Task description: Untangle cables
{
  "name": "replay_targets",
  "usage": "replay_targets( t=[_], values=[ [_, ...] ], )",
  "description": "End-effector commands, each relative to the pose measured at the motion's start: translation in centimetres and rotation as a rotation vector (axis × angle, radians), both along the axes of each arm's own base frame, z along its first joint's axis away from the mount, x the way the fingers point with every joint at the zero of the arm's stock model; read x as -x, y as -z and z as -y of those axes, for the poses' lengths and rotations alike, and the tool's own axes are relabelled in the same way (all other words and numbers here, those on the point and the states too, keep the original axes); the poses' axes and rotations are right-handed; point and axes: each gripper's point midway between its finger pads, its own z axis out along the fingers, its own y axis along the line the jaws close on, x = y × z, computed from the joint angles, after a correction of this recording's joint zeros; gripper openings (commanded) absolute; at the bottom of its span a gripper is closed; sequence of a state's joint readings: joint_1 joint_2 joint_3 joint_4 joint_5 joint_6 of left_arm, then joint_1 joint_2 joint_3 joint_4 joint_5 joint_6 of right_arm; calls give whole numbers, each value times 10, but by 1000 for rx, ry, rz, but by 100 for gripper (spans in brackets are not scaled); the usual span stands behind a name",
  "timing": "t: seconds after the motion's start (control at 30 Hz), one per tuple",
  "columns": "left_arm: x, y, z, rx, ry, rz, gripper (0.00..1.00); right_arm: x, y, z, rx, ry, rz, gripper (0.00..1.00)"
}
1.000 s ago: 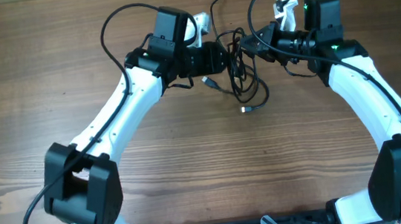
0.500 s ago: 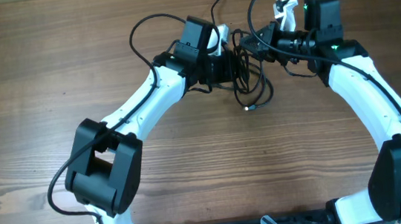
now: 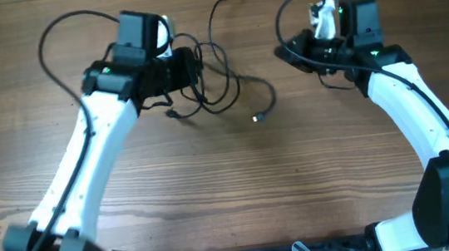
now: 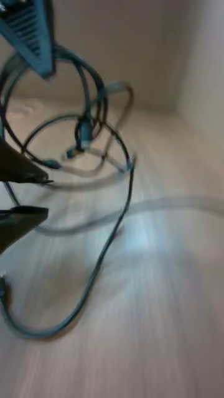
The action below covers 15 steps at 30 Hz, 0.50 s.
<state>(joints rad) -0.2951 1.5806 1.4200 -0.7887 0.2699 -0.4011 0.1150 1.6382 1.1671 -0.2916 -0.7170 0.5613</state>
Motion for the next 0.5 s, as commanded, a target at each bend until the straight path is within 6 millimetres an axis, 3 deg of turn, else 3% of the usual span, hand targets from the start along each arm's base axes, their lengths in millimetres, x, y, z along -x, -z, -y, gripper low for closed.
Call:
replay_targets(
  t=[0.0, 0.07, 0.13, 0.3, 0.47],
  values=[
    [13, -57, 10, 77, 100, 163, 4, 27, -49, -36, -187, -309, 184, 39],
    [25, -95, 32, 217, 209, 247, 4, 36, -72, -46, -241, -365, 237, 52],
    [28, -113, 40, 272, 251, 298, 4, 41, -85, -58, -253, -391, 276, 57],
    [32, -103, 41, 273, 245, 246, 4, 42, -91, -84, -234, -398, 325, 61],
    [34, -101, 41, 281, 229, 219, 4, 37, -76, -105, -157, -296, 272, 61]
  ],
)
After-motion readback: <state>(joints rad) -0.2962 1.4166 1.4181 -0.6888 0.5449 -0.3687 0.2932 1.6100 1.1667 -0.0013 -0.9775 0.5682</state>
